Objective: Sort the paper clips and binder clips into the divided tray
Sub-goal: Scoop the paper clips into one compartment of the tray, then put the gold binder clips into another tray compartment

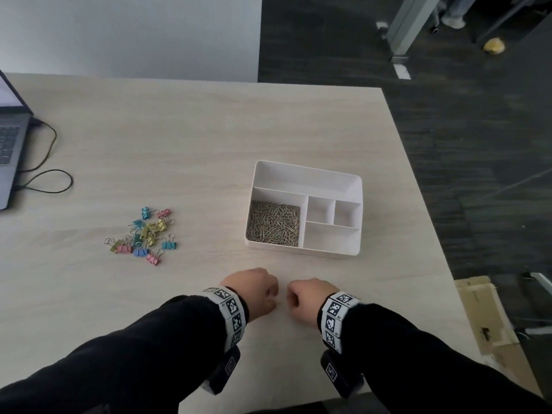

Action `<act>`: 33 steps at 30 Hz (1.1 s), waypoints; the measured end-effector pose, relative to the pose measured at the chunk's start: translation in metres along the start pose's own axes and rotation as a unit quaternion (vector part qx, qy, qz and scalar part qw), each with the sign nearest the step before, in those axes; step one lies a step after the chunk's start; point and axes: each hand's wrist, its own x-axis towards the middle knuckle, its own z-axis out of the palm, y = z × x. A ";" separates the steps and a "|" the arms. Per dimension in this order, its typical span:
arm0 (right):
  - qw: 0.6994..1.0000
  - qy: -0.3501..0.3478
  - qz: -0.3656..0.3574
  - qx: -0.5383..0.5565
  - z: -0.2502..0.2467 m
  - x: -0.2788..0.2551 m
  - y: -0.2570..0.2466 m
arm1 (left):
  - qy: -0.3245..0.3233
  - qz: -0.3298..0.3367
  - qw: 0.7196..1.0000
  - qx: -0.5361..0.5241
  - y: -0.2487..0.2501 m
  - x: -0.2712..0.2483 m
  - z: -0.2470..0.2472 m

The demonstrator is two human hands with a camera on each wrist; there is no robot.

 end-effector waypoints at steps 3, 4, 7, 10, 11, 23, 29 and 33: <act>1.000 0.013 -0.001 0.007 0.002 -0.003 0.004 | -0.002 0.002 0.999 0.034 0.008 0.002 0.008; 1.000 0.024 -0.004 0.008 0.002 -0.004 0.004 | 0.002 0.002 0.999 0.045 0.011 0.004 0.009; 0.999 0.051 -0.007 0.011 0.001 -0.008 0.007 | -0.002 -0.013 0.998 0.067 0.016 0.007 0.011; 0.999 0.052 0.001 0.014 -0.001 -0.009 0.010 | -0.011 -0.022 0.997 0.078 0.016 0.007 0.011; 0.999 0.051 0.003 0.017 -0.001 -0.009 0.011 | -0.009 -0.023 0.997 0.072 0.014 0.006 0.010; 1.000 -0.015 -0.009 0.020 -0.009 -0.011 0.000 | 0.268 -0.059 0.925 -0.262 0.002 0.007 -0.065; 0.966 0.163 -0.076 0.185 -0.054 -0.006 -0.015 | 0.308 -0.106 0.898 -0.297 -0.008 -0.009 -0.079; 0.927 0.246 -0.077 0.270 -0.090 0.012 -0.026 | 0.327 -0.162 0.887 -0.284 -0.030 -0.027 -0.080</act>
